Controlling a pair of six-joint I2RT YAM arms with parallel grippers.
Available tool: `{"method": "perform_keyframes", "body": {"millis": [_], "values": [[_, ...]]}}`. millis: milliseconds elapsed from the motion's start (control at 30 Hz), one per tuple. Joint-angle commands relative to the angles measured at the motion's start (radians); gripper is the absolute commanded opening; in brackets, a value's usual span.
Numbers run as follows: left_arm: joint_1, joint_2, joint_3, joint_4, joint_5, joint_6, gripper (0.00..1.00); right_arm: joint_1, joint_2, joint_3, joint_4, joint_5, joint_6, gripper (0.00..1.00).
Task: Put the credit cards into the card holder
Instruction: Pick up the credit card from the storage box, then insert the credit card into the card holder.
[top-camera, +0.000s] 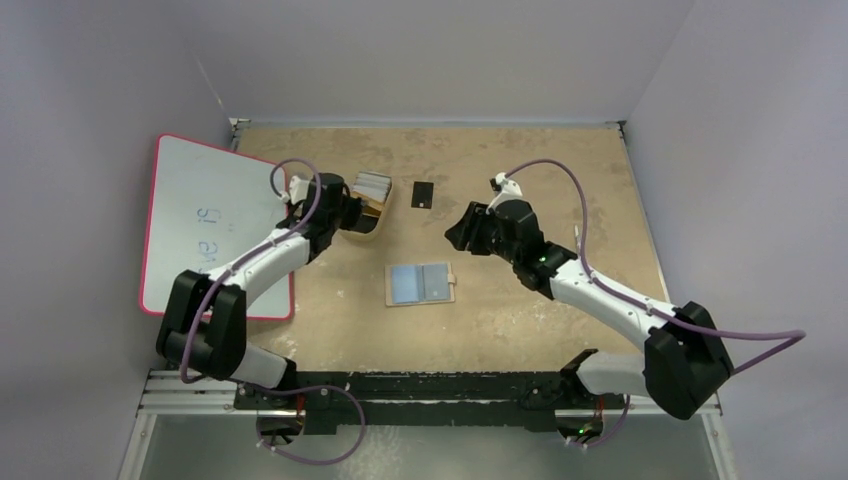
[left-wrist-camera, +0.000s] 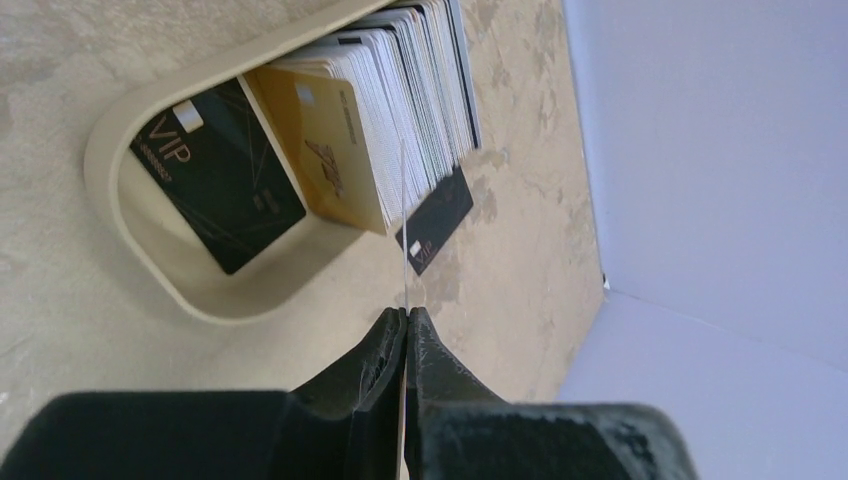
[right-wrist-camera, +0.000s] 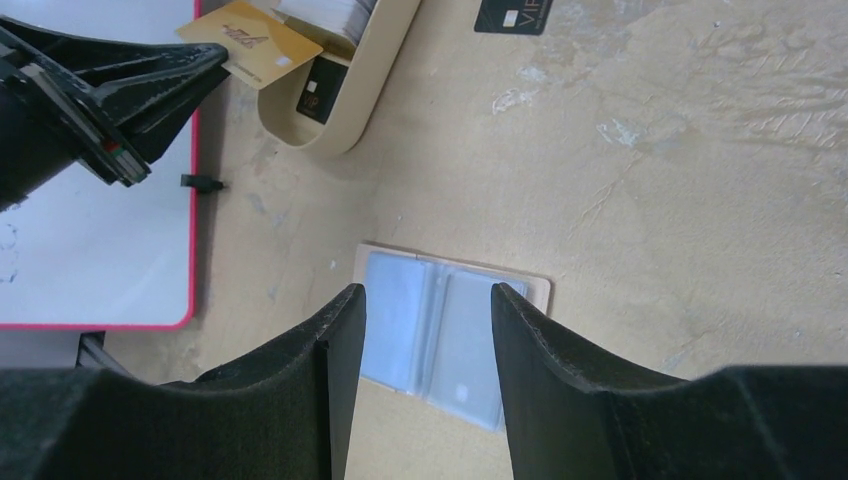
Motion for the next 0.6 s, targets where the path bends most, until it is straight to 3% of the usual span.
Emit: {"method": "perform_keyframes", "body": {"millis": [0, 233, 567], "values": [[0.0, -0.083, 0.014, -0.073, 0.107, 0.113, 0.0, -0.001, -0.031, -0.03, 0.054, -0.064, -0.003, 0.52], [-0.048, -0.041, 0.126, -0.265, 0.413, 0.552, 0.0, -0.003, -0.014, -0.082, 0.108, -0.145, -0.039, 0.52], [-0.176, 0.082, 0.086, -0.227, 0.617, 0.677, 0.0, -0.003, 0.09, -0.101, 0.122, -0.164, -0.001, 0.48]]}}
